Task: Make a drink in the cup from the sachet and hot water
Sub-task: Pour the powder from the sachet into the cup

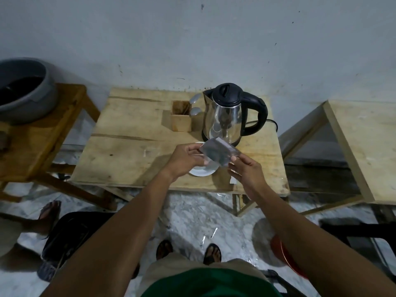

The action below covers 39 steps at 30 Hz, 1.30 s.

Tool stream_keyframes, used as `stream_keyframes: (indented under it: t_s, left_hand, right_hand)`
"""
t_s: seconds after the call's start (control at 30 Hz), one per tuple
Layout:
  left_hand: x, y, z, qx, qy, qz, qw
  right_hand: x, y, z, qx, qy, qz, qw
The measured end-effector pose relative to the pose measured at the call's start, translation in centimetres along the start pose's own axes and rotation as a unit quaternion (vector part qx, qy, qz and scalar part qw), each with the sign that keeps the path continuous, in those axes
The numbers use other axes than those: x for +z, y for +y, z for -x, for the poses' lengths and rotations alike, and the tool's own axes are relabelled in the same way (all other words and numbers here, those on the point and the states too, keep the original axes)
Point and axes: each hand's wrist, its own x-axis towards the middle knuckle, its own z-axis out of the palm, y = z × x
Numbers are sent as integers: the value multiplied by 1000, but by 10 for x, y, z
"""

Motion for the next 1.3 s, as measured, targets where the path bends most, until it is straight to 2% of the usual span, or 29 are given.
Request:
stream_keyframes:
  t_s: [0.1,0.17,0.27,0.33,0.47,0.6,0.7,0.77,0.93,1.07,1.3]
  left_hand:
    - [-26,-31,-7,-11,118,-94,988]
    - [-31,-45,-7,-12,202,-195,960]
    - [-34,-43,-9,-26,242,-275,930]
    - [-31,-34,-7,-20,236,-324,916]
    - [-24,-27,-9,-11,203,-389,899]
    - [-25,-26,-16,-23,194,-406,893]
    - [-30,-28,-23,-23,190,-396,898]
    - [-32,-28,-24,-23,187,-392,900]
    - [-36,-28,-25,-26,178,-384,905]
    - [-37,-29,-25,-15,171,-393,903]
    - [-41,-31,-28,-19,167,-392,905]
  right_hand:
    - [4,-9,-11,-53,3,95,994]
    - [2,-14,-16,-88,12,156,984]
    - [5,-21,-32,-137,36,284,948]
    - [7,-28,-36,-192,36,380,904]
    - [30,-49,-36,-270,-3,577,771]
    - [67,-71,-39,-235,-47,710,662]
    - [92,-74,-50,-184,-77,762,617]
    - [101,-71,-57,-165,-83,763,619]
    - [108,-58,-60,-137,-104,704,689]
    - [106,-47,-59,-143,-93,696,698]
    - [105,-41,-65,-154,-20,686,710]
